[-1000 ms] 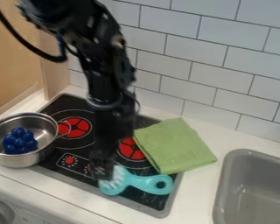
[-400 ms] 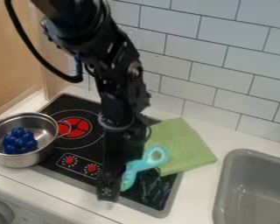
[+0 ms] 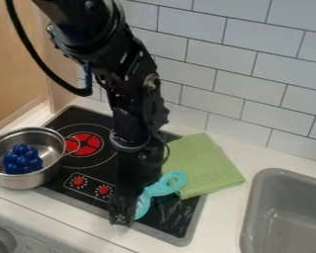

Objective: Moved the brush from thr right side of burner to left burner

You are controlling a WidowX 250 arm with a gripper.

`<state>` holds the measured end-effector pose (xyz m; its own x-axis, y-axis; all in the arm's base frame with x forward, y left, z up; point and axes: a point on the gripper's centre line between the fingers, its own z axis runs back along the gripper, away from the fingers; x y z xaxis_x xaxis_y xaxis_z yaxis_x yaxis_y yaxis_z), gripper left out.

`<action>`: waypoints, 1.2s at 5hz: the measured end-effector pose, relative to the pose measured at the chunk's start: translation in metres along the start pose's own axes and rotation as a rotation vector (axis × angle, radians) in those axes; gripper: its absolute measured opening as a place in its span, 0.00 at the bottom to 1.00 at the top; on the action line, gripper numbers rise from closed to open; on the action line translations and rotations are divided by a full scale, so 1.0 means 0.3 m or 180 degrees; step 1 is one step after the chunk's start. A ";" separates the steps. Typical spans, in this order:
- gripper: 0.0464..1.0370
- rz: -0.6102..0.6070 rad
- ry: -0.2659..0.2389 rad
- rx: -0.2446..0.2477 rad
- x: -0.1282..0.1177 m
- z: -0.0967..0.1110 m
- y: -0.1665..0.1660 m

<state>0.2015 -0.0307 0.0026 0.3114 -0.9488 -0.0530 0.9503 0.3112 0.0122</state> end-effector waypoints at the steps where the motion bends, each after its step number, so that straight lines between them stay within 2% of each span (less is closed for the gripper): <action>1: 0.67 0.0017 0.0002 0.0013 -0.001 -0.002 0.000; 2: 0.67 0.0071 0.0024 0.0028 -0.005 0.000 0.003; 3: 0.67 0.0096 0.0024 -0.0021 -0.014 0.003 -0.010; 4: 0.67 0.0310 -0.0090 0.0024 -0.065 0.052 0.012; 5: 0.67 0.0462 -0.0113 -0.0045 -0.118 0.073 0.018; 6: 0.67 0.0544 -0.0217 0.0053 -0.152 0.120 0.097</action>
<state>0.2153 0.0196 0.0414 0.4675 -0.8838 0.0192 0.8832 0.4679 0.0319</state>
